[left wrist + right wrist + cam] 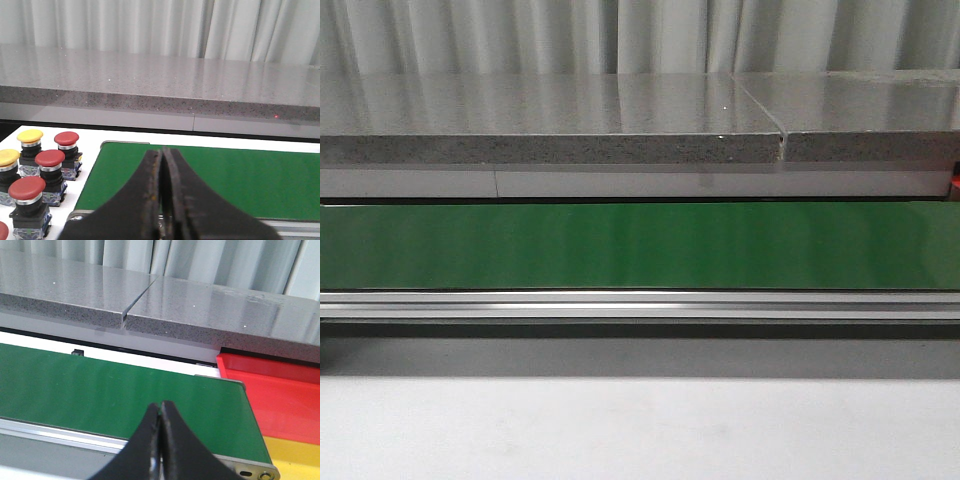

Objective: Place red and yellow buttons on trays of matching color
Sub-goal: 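Move the left gripper down toward the red and yellow buttons beside the belt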

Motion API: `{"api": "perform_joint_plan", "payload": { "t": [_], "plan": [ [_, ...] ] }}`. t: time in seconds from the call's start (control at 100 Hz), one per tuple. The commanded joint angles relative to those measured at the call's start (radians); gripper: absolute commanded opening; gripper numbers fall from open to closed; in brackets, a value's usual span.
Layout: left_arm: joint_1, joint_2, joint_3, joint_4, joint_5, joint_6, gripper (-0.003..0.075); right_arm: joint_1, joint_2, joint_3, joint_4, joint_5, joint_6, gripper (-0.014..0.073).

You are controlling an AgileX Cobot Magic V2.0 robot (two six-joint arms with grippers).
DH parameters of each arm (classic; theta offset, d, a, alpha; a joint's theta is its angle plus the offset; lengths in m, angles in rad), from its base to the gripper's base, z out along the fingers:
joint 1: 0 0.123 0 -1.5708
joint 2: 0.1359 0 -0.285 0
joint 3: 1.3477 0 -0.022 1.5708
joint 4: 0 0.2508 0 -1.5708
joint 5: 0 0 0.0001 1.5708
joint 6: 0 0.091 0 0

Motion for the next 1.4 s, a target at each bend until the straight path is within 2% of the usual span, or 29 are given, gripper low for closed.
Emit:
{"api": "perform_joint_plan", "payload": {
  "t": [0.0,0.4,0.57,1.03,1.18,1.39],
  "plan": [
    [0.0,-0.037,0.03,0.002,-0.084,-0.008,-0.0019,0.003,-0.014,-0.01,-0.01,-0.086,-0.004,-0.0069],
    [0.0,-0.035,-0.005,0.002,-0.082,-0.006,-0.0019,0.003,-0.014,-0.01,-0.01,-0.086,-0.004,-0.0069],
    [0.0,0.029,-0.125,-0.008,0.019,-0.006,-0.0019,0.003,-0.014,-0.01,-0.01,-0.086,-0.004,-0.0069],
    [0.0,0.568,-0.612,-0.008,0.498,-0.006,-0.0019,0.003,-0.014,-0.01,-0.01,-0.086,-0.004,-0.0069],
    [0.0,0.69,-0.677,-0.008,0.511,-0.006,-0.0019,0.003,-0.014,-0.01,-0.01,-0.086,-0.004,-0.0069],
    [0.0,0.798,-0.68,-0.008,0.507,-0.006,-0.0019,0.003,-0.014,-0.01,-0.01,-0.086,-0.004,-0.0069]
  ]
}}
